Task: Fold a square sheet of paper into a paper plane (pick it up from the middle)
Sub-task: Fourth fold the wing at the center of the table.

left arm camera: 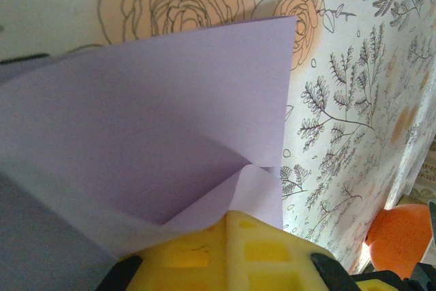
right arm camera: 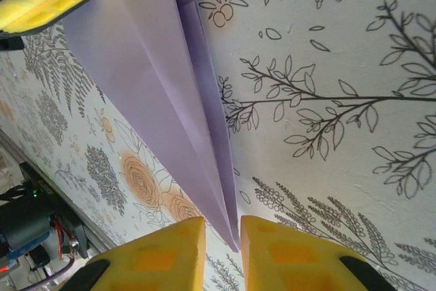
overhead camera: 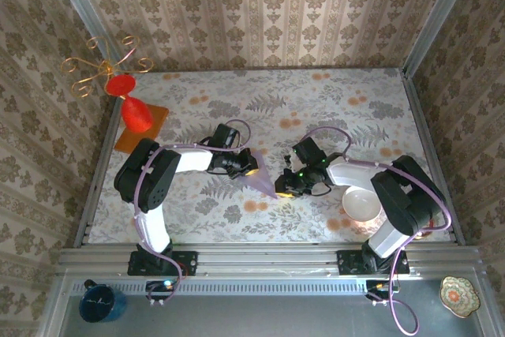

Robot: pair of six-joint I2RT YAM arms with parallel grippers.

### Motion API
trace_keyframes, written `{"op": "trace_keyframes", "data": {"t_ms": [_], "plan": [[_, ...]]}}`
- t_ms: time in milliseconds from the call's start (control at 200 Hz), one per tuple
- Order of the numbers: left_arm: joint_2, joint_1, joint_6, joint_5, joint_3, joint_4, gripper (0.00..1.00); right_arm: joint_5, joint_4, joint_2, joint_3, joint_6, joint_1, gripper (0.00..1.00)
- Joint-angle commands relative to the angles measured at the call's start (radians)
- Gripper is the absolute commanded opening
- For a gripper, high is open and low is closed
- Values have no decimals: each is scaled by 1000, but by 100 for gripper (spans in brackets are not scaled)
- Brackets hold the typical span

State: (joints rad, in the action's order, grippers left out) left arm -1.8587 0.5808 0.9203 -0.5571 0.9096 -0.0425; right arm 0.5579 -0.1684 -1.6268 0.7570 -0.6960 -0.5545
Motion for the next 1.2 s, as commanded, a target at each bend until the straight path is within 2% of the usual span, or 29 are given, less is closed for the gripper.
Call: {"op": "trace_keyframes", "data": {"t_ms": [0, 330, 610, 750, 860, 940, 1115, 1195], "plan": [[-41, 1, 12, 94, -48, 106, 7, 34, 9, -29, -2, 8, 1, 23], [-35, 3, 12, 89, -49, 106, 8, 50, 10, -65, 22, 35, -1, 13], [-34, 3, 12, 88, -51, 105, 8, 54, 14, -113, 13, 35, -6, 11], [-31, 3, 13, 87, -52, 102, 8, 32, -3, -75, 20, 36, -4, 16], [-25, 3, 8, 85, -55, 103, 8, -54, -34, 19, 19, 47, 4, 24], [-22, 2, 6, 84, -55, 101, 8, -101, -50, 64, 25, 65, 5, 26], [-19, 3, -3, 80, -53, 99, 8, 50, 52, -9, 62, 48, 0, 18], [-22, 3, -3, 79, -51, 99, 8, 77, 61, -65, 101, 44, -11, 15]]}}
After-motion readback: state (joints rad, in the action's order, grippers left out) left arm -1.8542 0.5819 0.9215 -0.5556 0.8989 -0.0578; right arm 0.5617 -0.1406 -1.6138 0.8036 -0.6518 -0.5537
